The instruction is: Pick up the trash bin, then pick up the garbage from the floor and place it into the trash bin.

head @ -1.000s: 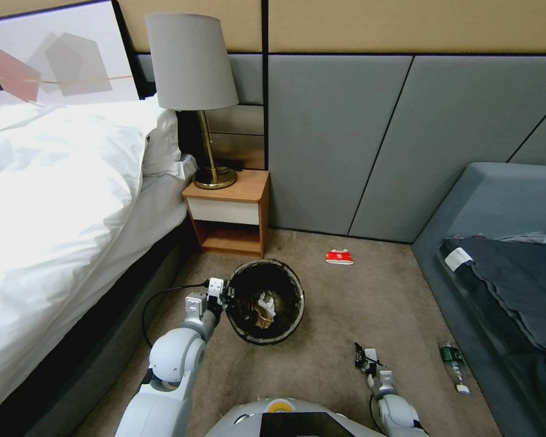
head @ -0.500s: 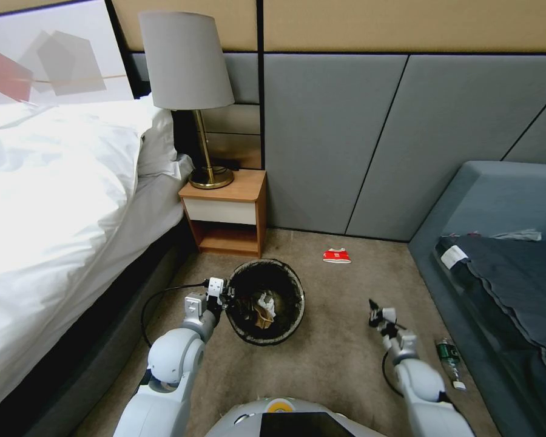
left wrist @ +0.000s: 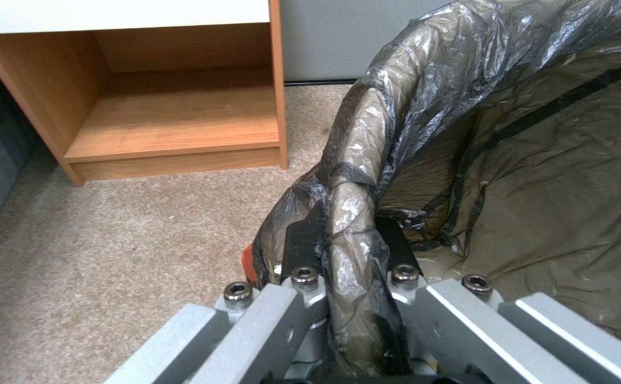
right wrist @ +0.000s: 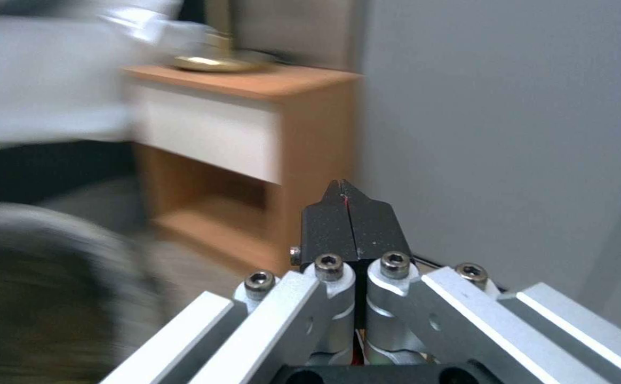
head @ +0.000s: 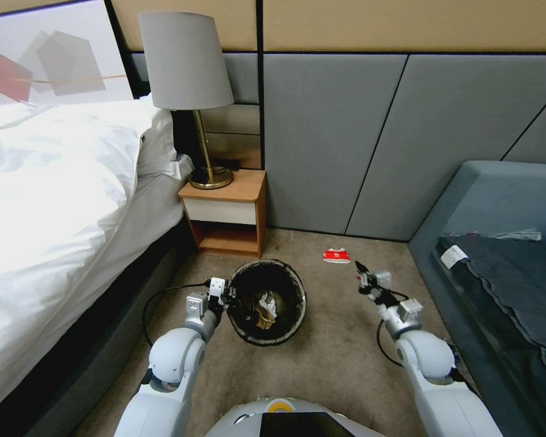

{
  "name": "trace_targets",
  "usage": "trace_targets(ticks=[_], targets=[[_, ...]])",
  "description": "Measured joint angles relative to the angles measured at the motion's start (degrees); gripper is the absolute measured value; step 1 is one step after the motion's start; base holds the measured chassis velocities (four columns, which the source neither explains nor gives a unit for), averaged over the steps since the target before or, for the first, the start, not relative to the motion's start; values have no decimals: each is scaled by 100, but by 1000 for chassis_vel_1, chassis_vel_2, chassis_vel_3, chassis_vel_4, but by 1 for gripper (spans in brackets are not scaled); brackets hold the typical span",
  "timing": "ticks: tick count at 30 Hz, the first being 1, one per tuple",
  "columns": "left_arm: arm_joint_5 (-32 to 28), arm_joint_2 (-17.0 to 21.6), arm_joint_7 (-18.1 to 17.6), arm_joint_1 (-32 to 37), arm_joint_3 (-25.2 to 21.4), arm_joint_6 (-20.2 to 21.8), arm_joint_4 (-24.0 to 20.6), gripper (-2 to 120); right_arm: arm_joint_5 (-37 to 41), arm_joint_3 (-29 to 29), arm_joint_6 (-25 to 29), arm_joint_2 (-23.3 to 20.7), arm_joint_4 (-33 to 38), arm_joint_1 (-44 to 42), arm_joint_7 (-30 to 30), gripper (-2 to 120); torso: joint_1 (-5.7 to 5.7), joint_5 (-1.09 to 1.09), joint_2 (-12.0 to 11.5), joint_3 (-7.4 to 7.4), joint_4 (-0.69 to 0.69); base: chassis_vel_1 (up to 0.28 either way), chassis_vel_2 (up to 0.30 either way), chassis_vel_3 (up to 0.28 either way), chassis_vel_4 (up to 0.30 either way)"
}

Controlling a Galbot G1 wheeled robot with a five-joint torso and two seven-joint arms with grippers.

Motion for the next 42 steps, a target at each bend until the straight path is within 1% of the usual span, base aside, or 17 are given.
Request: trace_targets(ticks=[1, 4, 9, 12, 13, 14, 16, 21, 32, 42], targets=[[0, 0, 0, 0, 0, 0, 0, 1, 0, 0, 0, 0, 0, 0, 0, 0, 0, 0, 0, 0, 0, 0, 0, 0, 0], [10, 2, 1, -20, 44, 13, 11, 1, 370, -241, -240, -306, 196, 208, -38, 0, 0, 0, 0, 0, -1, 0, 0, 0, 0], [28, 12, 2, -46, 75, 24, 33, 1, 447, -415, -321, -435, 221, 424, -168, 0, 0, 0, 0, 0, -1, 0, 0, 0, 0], [42, 16, -6, -144, 170, 59, 82, 1, 500, -1095, -486, -461, 165, 989, -182, 0, 0, 1, 0, 0, 0, 0, 0, 0, 0], [42, 16, -6, -144, 170, 59, 82, 1, 500, -1095, -486, -461, 165, 989, -182, 0, 0, 1, 0, 0, 0, 0, 0, 0, 0], [45, 16, -16, -169, 208, 75, 84, 1, 532, -1342, -550, -442, 160, 1146, -146, 0, 0, 0, 0, 0, 1, 0, 0, 0, 0], [48, 16, -20, -184, 246, 93, 84, 1, 589, -1635, -627, -439, 166, 1274, -100, 0, 0, 1, 0, 0, 1, 0, 0, 0, 0], [90, 15, -23, -191, 257, 120, 84, 1, 605, -2012, -694, -461, 217, 1338, -69, 0, 0, 0, 1, 0, -1, 0, 0, 0, 0], [75, 35, -36, -226, 234, 168, 115, 1, 500, -2414, -769, -549, 236, 1143, -37, 0, 0, 0, 1, 0, -1, 0, 0, 0, 0], [54, 27, -40, -232, 231, 184, 120, 1, 302, -2498, -781, -612, 151, 946, -41, 0, 0, 1, 0, 0, 0, 0, 0, 0, 0]])
